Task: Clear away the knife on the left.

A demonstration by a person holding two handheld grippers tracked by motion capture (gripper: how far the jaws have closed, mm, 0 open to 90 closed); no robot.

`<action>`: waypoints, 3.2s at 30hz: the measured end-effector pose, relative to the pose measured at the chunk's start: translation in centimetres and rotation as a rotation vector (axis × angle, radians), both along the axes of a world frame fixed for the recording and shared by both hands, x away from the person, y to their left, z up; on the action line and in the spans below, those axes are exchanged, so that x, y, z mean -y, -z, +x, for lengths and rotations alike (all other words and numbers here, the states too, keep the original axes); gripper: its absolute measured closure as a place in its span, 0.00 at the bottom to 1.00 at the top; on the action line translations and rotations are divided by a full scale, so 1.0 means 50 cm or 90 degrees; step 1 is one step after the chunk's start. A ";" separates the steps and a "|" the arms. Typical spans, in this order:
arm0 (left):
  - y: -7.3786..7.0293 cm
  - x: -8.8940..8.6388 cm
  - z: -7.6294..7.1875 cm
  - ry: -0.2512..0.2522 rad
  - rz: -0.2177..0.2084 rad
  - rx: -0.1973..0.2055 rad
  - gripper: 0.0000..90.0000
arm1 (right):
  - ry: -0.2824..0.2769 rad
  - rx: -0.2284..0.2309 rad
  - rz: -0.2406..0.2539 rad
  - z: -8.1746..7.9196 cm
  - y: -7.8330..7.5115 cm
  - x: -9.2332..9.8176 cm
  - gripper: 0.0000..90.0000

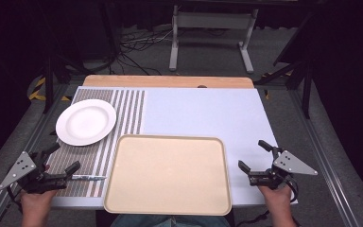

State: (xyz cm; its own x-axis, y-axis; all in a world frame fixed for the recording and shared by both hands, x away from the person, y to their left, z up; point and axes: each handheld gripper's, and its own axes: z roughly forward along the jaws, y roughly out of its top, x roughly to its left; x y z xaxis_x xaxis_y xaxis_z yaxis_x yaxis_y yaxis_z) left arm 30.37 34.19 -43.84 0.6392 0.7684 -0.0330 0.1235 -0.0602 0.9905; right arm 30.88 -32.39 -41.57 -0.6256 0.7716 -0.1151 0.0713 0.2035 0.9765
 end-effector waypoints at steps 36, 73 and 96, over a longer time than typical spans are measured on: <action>-0.051 0.016 0.001 0.080 0.080 -0.031 0.02 | -0.005 -0.009 -0.020 0.001 0.004 -0.007 0.01; -0.148 0.026 0.089 0.168 0.508 -0.232 0.04 | -0.010 -0.022 -0.012 0.003 0.008 -0.008 0.01; -0.119 0.036 0.123 0.265 0.675 -0.323 0.07 | -0.008 -0.023 -0.010 -0.001 0.009 -0.006 0.01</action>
State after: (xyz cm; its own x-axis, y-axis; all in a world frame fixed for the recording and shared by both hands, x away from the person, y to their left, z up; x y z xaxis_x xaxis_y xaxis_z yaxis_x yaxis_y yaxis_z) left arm 36.50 32.38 -37.90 0.9363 0.3096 0.1657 0.2573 -0.9260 0.2765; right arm 30.82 -32.09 -42.02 -0.6393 0.7618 -0.1041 0.1044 0.2201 0.9699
